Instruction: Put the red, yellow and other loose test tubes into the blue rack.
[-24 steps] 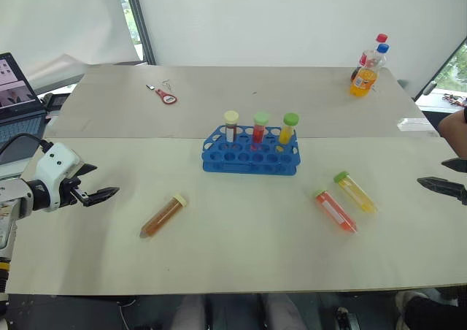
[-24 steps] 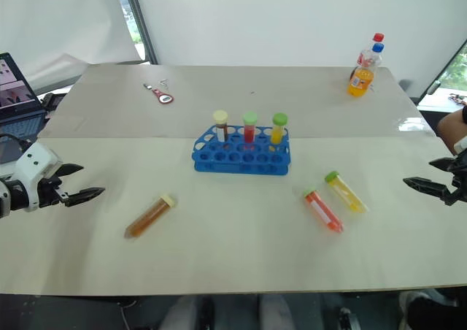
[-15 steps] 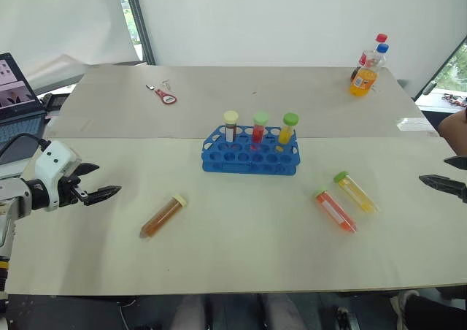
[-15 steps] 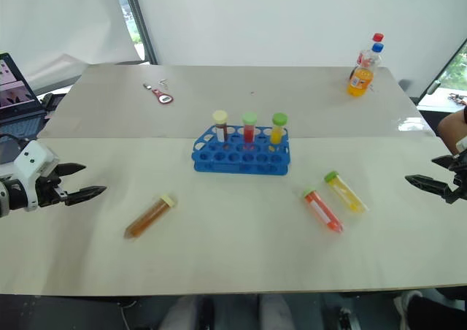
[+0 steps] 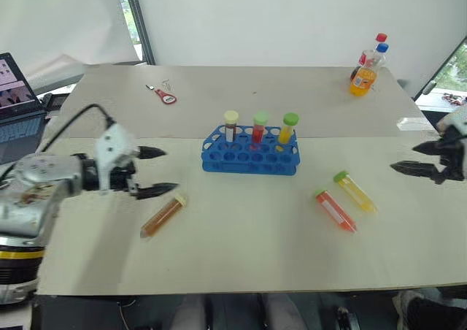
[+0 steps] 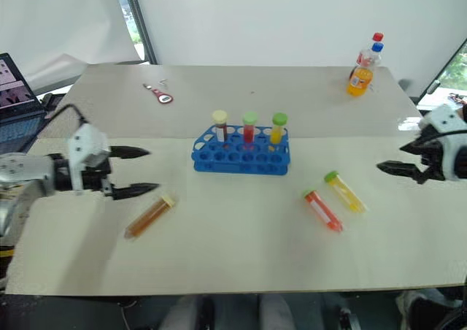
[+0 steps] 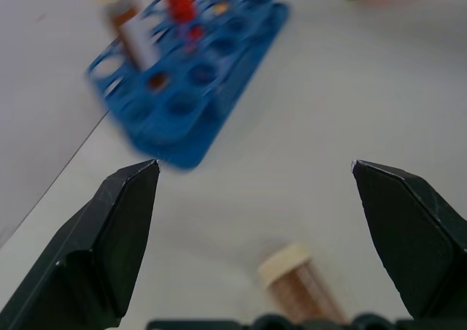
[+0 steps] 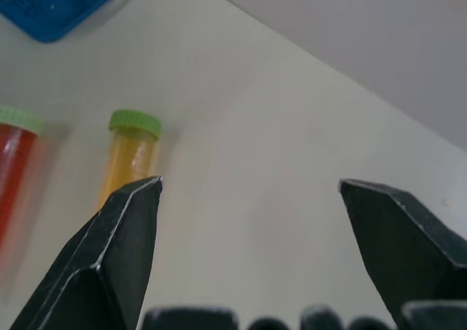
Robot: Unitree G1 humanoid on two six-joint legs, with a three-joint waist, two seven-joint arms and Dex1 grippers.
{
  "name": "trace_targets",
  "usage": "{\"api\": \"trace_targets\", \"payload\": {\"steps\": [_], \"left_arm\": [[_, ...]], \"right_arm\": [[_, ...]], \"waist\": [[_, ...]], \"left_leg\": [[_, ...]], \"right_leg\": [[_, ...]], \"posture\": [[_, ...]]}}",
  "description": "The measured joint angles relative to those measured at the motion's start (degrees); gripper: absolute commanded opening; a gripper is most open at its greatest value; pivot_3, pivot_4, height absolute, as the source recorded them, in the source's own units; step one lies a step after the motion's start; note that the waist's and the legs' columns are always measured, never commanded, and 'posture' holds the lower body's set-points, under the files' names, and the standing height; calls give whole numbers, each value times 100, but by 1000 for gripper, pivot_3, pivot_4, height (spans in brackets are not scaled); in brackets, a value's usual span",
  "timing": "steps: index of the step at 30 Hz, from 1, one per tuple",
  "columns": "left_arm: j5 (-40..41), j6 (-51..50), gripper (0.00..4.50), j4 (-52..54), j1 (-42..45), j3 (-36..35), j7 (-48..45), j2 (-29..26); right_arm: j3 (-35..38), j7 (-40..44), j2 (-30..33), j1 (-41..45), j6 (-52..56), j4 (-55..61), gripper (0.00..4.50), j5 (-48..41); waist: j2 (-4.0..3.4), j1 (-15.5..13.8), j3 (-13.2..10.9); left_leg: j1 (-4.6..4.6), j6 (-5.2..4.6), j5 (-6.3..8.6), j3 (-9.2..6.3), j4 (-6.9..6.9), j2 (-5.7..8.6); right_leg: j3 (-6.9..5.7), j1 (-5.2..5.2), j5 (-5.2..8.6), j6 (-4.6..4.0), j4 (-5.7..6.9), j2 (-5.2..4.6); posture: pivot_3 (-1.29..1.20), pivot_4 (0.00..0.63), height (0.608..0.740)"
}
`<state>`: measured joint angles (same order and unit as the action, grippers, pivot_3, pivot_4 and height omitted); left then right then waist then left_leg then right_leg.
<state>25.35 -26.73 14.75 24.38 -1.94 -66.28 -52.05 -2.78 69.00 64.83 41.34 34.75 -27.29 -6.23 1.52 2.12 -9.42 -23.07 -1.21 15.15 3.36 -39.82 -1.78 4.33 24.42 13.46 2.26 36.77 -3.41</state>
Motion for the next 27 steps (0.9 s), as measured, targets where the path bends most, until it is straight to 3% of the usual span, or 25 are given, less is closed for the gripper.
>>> {"api": "trace_targets", "payload": {"steps": [6, 16, 19, 25, 27], "left_arm": [[159, -83, 4492, 611, 332, 671, -219, 304], [36, 67, 4492, 955, 463, 1137, -294, 479], [-49, 68, 4500, 1003, 364, 1139, -215, 479], [-113, 96, 4500, 1079, 206, 1142, -122, 487], [-121, 99, 4500, 1078, 200, 1141, -72, 528]], "right_arm": [[-1193, 174, -606, 794, 1039, -190, 4297, 577], [-2167, 619, -1366, 1708, 738, -1844, 4297, 1405], [-2314, 815, -1476, 1807, 541, -2211, 3493, 1576], [-2328, 960, -1653, 1899, 396, -2496, 1389, 1706], [-2325, 982, -1672, 1899, 346, -2496, 967, 1737]], "waist": [[0, 0, -1], [-2, -40, -2], [-2, -39, -2], [-2, -31, -2], [-2, -34, -1]], "left_leg": [[-14, 0, 0, -3, -3, 5], [-19, -1, 0, -10, -5, 7], [-19, -1, 0, -11, -5, 7], [-16, -1, 0, -13, -6, 6], [-16, -1, 0, -15, -7, 6]], "right_leg": [[0, 9, 0, 0, -5, 0], [-9, 9, 0, 0, -8, -1], [-9, 9, 0, 0, -7, -1], [-11, 8, 0, 0, -4, 0], [-12, 6, 0, 0, -4, -1]], "posture": [[0, 150, 733], [0, 150, 733], [0, 150, 733], [0, 150, 733], [0, 150, 733]]}}
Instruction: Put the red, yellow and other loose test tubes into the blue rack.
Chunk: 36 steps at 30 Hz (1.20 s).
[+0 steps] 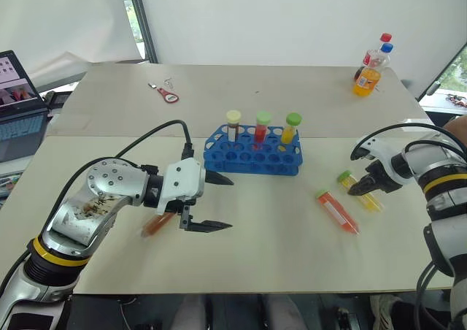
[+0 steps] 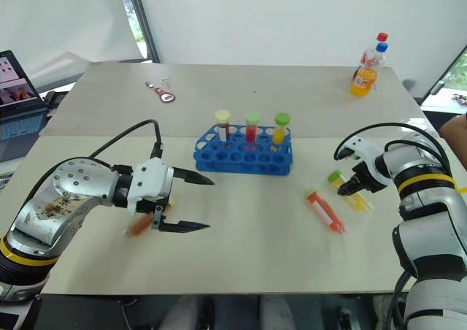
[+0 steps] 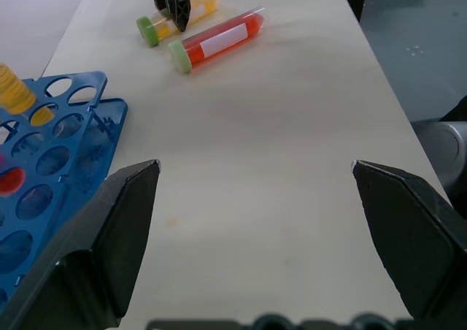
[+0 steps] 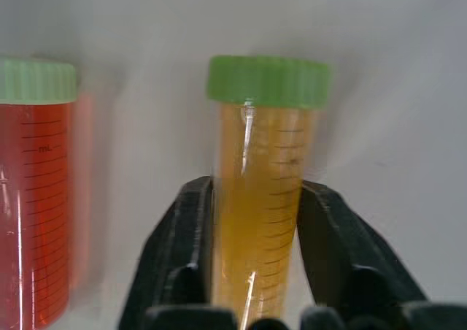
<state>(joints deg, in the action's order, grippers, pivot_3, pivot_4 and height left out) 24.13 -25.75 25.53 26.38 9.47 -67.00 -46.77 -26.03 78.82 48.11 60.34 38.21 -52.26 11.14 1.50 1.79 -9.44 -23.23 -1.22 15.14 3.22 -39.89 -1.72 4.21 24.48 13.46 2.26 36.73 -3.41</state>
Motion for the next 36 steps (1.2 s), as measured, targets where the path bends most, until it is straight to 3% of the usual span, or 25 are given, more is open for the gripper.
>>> {"api": "trace_targets", "payload": {"steps": [6, 9, 11, 13, 14, 16, 19, 24, 36], "left_arm": [[25, 6, 4500, -78, -77, -164, 65, 45], [57, 4, 4500, -267, -196, -406, 187, 41], [68, -40, 4500, -429, -229, -603, 359, 105], [70, -42, 4500, -471, -237, -658, 421, 122], [77, -39, 4500, -530, -279, -735, 477, 174], [75, -38, 4500, -644, -282, -757, 518, 233], [75, -36, 4500, -708, -261, -756, 521, 279], [73, -40, 4500, -836, -136, -754, 566, 378], [73, -66, 4500, -827, -97, -742, 625, 410]], "right_arm": [[284, 70, 151, -145, -124, 483, 963, -135], [973, 73, 445, -318, -97, 1349, 963, -567], [1863, -79, 501, -707, -11, 2432, 962, -1156], [2134, -169, 446, -823, 17, 2834, 962, -1425], [3149, -712, -89, -1437, 58, 3703, 962, -1947], [3710, -1378, -963, -1945, -18, 4517, 962, -2440], [3893, -2374, -1831, -2363, -251, 5016, 962, -2600], [3811, -3290, -2543, -2512, -998, 5171, 962, -2589], [3333, -3795, -2702, -2753, -1917, 4631, 961, -2422]], "waist": [[-9, -1, -4], [-16, -21, -8], [-16, -39, -8], [-16, -47, -8], [-1, -80, 1], [2, -76, 3], [-1, -103, 1], [-2, -130, 1], [-2, -83, 1]], "left_leg": [[-3, 0, 0, -3, 0, 0], [-5, 0, 0, -8, 2, -2], [-1, -1, 1, -15, 4, -7], [0, -1, 0, -17, 1, -4], [4, 0, 0, -23, 3, -7], [1, 3, -1, -30, 0, -10], [-3, 6, -4, -26, -5, -1], [-6, 7, -4, -26, -9, 1], [-2, 6, -4, -25, -2, -2]], "right_leg": [[-1, 4, 0, 0, 2, -1], [-4, 6, 0, 0, 2, 0], [-8, 4, 0, -1, 3, 1], [-11, 0, 0, -1, 3, 0], [-18, -9, 0, -1, 2, 3], [-17, -7, -1, -2, 6, 7], [-17, -3, -1, -2, 17, -1], [-21, -5, -2, -2, 17, -3], [-21, -4, -1, -2, 22, 1]], "posture": [[0, 150, 733], [0, 150, 733], [0, 150, 733], [0, 150, 733], [0, 150, 733], [0, 150, 733], [0, 150, 733], [0, 150, 733], [0, 150, 733]]}}
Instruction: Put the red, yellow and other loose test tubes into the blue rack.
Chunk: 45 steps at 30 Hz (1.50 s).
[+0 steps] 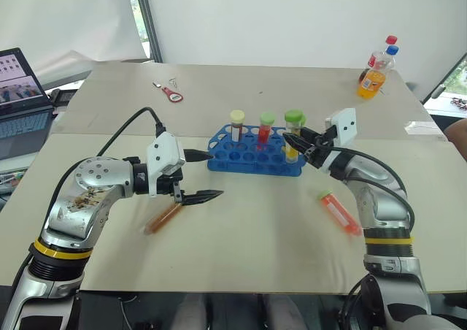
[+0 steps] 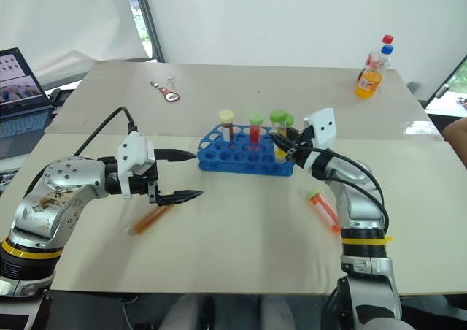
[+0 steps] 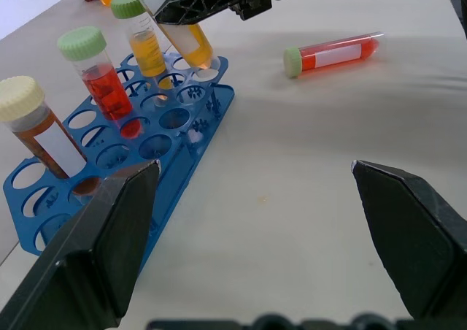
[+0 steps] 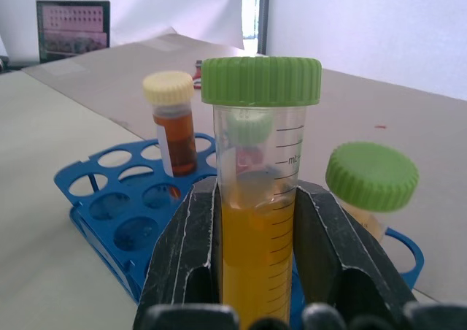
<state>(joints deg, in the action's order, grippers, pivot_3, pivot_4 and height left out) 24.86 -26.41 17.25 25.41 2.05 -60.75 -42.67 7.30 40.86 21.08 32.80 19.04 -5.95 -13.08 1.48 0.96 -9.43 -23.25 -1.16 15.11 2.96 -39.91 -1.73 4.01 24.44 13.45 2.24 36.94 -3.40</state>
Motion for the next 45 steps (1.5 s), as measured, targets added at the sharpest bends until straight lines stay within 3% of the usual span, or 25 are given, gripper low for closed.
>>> {"api": "trace_targets", "payload": {"steps": [14, 23, 32, 40, 42, 45], "left_arm": [[-29, 165, 4500, -20, -115, 6, 25, 50], [-28, 220, 4500, -20, -101, 47, 54, 79], [-28, 77, 4500, -33, 168, 72, 391, 371], [-121, -12, 4500, -66, 206, 117, 774, 616], [-145, -12, 4500, -67, 208, 137, 803, 633], [-175, -11, 4500, -75, 225, 147, 832, 647]], "right_arm": [[-211, -668, -131, -263, -875, -147, 961, 178], [-231, -907, -146, -505, -757, 115, 960, 139], [28, -1615, -725, -688, -1057, -32, 960, 30], [35, -1769, -820, -829, -1370, -142, 960, 36], [28, -1743, -807, -843, -1378, -142, 1994, 36], [13, -1647, -654, -909, -1208, -123, 3017, 34]], "waist": [[0, -13, 0], [0, -13, 0], [0, -6, 0], [0, -9, 0], [0, -8, 0], [0, -12, 0]], "left_leg": [[6, 0, 0, 0, -1, 0], [5, 0, 0, -2, 0, 0], [7, 0, 0, -3, -1, 0], [7, 0, 0, -5, 0, 0], [7, 0, 0, -5, 0, 0], [6, 0, 0, -5, 0, 0]], "right_leg": [[0, -7, 0, 0, -11, -1], [0, -7, 0, 0, -12, -1], [2, -7, 0, 0, -12, -1], [1, -8, 0, 0, -11, -1], [1, -7, 0, 0, -11, -1], [1, -7, 0, 0, -12, -1]], "posture": [[0, 150, 733], [0, 150, 733], [0, 150, 733], [0, 150, 733], [0, 150, 733], [0, 150, 733]]}}
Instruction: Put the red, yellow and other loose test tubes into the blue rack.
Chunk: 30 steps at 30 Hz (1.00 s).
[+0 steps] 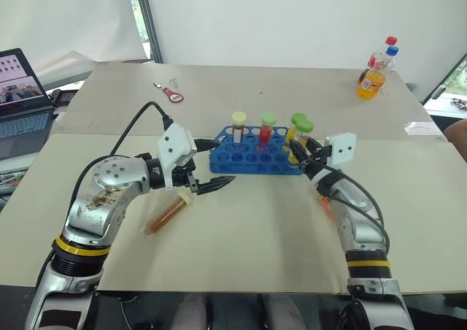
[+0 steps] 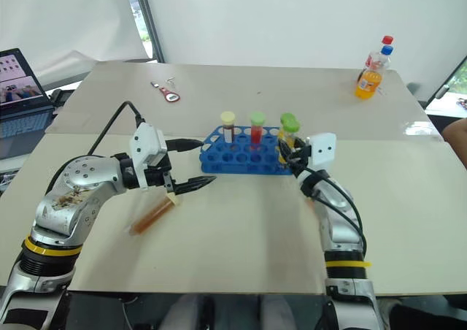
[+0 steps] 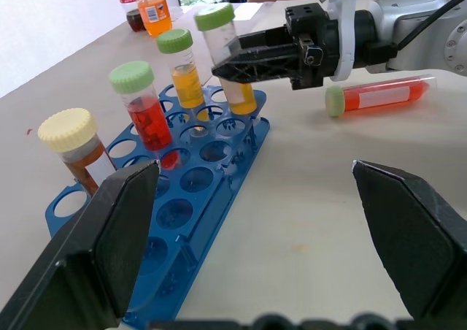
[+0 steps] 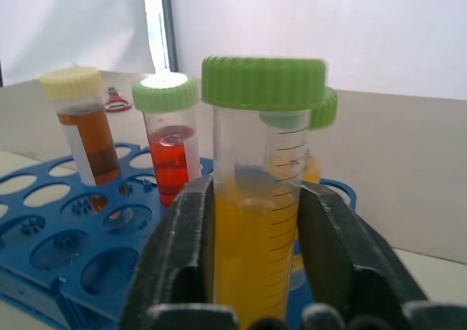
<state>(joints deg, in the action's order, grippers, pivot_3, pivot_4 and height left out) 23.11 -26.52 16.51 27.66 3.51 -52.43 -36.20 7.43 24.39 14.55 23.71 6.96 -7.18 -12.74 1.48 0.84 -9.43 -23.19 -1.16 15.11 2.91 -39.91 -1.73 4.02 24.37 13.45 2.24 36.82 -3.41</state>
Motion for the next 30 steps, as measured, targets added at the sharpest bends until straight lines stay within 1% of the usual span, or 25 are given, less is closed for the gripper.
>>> {"api": "trace_targets", "payload": {"steps": [3, 8, 12, 14, 16, 18, 20, 22, 26, 30], "left_arm": [[-39, 1, 4500, -44, 70, 4, 23, 32], [-100, 5, 4500, -107, 82, 28, 60, 90], [-211, 34, 4500, -188, 77, 79, 98, 147], [-316, 86, 4500, -286, 47, 93, 113, 139], [-397, 192, 4500, -359, 21, 138, 89, 134], [-408, 294, 4500, -372, 1, 199, -44, 81], [-394, 356, 4500, -350, -55, 229, -280, -72], [-334, 396, 4500, -251, -149, 247, -600, -293], [-136, 400, 4500, 50, -287, 253, -1091, -541], [-87, 489, 4500, 475, -556, 347, -1498, -893]], "right_arm": [[-61, 208, 312, -141, 557, 183, 4029, -53], [-133, 727, 988, -405, 1427, 887, 4029, -344], [-25, 1304, 2185, -852, 2331, 1742, 4029, -581], [82, 1389, 2827, -897, 3147, 2210, 4029, -696], [110, 1450, 3526, -811, 3963, 2621, 4029, -771], [-96, 1704, 4209, -578, 4535, 2763, 4029, -784], [-432, 1980, 4592, -306, 4992, 2763, 4029, -848], [-851, 2204, 4789, -28, 5466, 2670, 4029, -920], [-1373, 2287, 4761, 522, 6210, 2384, 4029, -998], [-2077, 2352, 4753, 972, 6548, 2027, 4029, -920]], "waist": [[0, 1, 0], [0, 1, 0], [-1, -45, -1], [-1, -35, -1], [0, -10, -1], [0, 20, -1], [1, 40, -1], [2, 47, -1], [2, 10, -1], [3, -19, -2]], "left_leg": [[-2, 0, 0, 0, 0, 0], [-3, -1, 0, -2, 2, 0], [-9, -1, 1, -3, 0, 5], [-7, -2, 1, -2, 0, 4], [-3, -2, 0, -2, -1, 2], [1, -2, 0, -1, -1, -1], [3, -2, 1, 0, 3, -6], [1, -3, 1, -1, 5, -7], [-9, -4, 2, 1, 2, -2], [-10, -5, 2, 0, 3, -2]], "right_leg": [[0, 1, 0, 0, -3, 0], [0, 1, 0, 0, -5, 2], [-1, -1, 1, 2, -14, -2], [4, -1, 1, 2, -13, -2], [4, -1, 1, 2, -12, 0], [4, -2, 2, 0, -13, 5], [4, -3, 3, -3, -15, 9], [3, -1, 5, -5, -17, 9], [4, 4, 5, -3, -22, 2], [1, 3, 5, -3, -27, 2]], "posture": [[0, 150, 733], [0, 150, 733], [0, 150, 733], [0, 150, 733], [0, 150, 733], [0, 150, 733], [0, 150, 733], [0, 150, 733], [0, 150, 733], [0, 150, 733]]}}
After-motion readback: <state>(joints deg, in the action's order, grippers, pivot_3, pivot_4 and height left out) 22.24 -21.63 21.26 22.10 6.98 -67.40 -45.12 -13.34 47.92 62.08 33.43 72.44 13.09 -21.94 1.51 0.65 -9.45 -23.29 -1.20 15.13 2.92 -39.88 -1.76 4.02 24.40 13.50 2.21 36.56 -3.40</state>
